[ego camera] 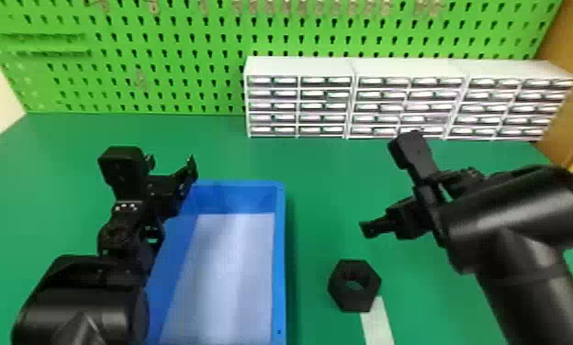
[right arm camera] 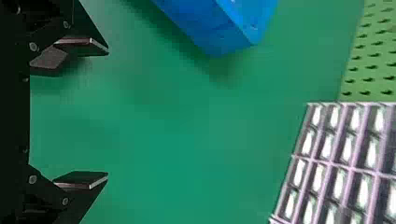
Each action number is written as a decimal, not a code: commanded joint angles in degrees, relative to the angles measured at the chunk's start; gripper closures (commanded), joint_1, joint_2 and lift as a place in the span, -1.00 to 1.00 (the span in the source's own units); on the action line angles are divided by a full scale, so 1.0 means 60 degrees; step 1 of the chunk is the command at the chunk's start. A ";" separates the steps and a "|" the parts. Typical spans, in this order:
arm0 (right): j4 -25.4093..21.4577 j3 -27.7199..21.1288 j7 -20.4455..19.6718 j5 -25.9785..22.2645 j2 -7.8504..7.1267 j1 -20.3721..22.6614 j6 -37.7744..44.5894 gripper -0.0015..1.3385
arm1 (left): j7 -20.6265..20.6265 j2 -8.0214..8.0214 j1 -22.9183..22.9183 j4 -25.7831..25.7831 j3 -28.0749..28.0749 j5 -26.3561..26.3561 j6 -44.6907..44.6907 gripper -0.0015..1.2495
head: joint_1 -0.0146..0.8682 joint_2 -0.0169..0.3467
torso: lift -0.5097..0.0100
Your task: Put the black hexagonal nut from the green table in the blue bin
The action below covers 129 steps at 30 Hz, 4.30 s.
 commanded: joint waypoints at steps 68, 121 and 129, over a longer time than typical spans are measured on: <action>0.2922 0.2194 0.3282 0.2572 -0.0057 -0.0737 -0.0248 -0.37 | 0.0000 0.0000 -0.0008 0.0073 -0.0048 -0.0058 0.0000 -0.22 | 0.59 -0.63 | 0.59; 0.2337 0.2004 0.3487 0.2909 -0.0203 -0.1616 -0.0321 0.58 | 0.0000 0.0000 0.0007 0.0073 0.0010 -0.0043 0.0000 -0.22 | 0.59 -0.63 | 0.59; 0.1985 0.2018 0.3487 0.2909 -0.0233 -0.2056 -0.0379 0.58 | 0.0000 0.0000 0.0007 0.0073 -0.0004 -0.0043 0.0000 -0.22 | 0.59 -0.63 | 0.59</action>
